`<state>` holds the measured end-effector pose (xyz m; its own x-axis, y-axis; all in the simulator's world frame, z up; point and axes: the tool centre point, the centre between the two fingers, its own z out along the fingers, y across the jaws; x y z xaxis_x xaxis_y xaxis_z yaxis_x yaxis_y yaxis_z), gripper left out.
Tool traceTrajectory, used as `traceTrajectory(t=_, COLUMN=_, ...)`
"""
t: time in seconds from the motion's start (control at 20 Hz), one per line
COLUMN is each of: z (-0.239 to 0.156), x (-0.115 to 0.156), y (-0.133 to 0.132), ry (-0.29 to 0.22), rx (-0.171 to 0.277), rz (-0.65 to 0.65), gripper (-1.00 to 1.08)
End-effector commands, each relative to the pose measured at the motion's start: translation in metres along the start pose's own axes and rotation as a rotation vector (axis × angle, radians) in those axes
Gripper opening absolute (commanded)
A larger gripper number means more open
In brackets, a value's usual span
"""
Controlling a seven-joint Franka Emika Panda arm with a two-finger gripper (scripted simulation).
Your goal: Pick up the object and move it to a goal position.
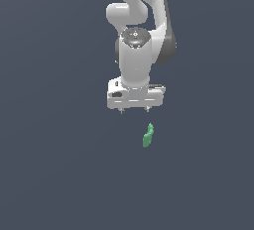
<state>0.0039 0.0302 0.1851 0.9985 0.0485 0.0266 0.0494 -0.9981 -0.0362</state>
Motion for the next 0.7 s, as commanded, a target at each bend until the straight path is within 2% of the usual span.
traceTrajectory(t=0.0, z=0.000, x=0.000, y=0.001, ry=0.001, rx=0.000, rz=-0.001, gripper=1.00)
traceTrajectory(t=0.65, z=0.007, x=0.012, y=-0.010, ry=-0.005, rx=-0.004, rz=0.090, gripper=1.00)
